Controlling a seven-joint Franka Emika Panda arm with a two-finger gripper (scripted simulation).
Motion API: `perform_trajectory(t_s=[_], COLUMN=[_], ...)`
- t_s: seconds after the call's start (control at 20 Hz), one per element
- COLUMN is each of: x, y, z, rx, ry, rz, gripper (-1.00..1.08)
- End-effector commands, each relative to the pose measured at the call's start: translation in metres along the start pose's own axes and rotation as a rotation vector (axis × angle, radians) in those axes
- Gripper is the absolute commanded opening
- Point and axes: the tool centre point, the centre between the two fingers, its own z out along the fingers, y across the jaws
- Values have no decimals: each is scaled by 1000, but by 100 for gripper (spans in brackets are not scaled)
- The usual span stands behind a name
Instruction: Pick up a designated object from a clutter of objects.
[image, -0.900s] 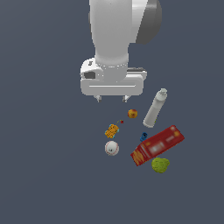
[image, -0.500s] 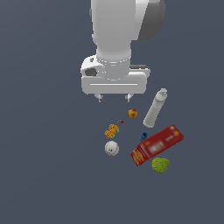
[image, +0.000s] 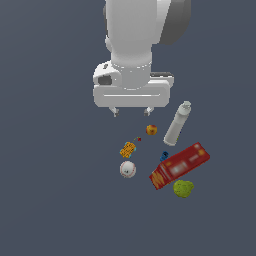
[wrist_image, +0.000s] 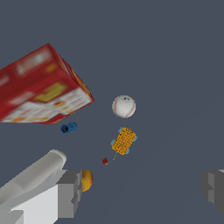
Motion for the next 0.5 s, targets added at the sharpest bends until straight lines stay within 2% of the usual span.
perform_trajectory(t_s=[0.0,0.45], x=[1,14], y=[1,5], z=[3,28], rx=[-3,-23], ry=[-1,-9], rz=[-17,-159], gripper=[100,100])
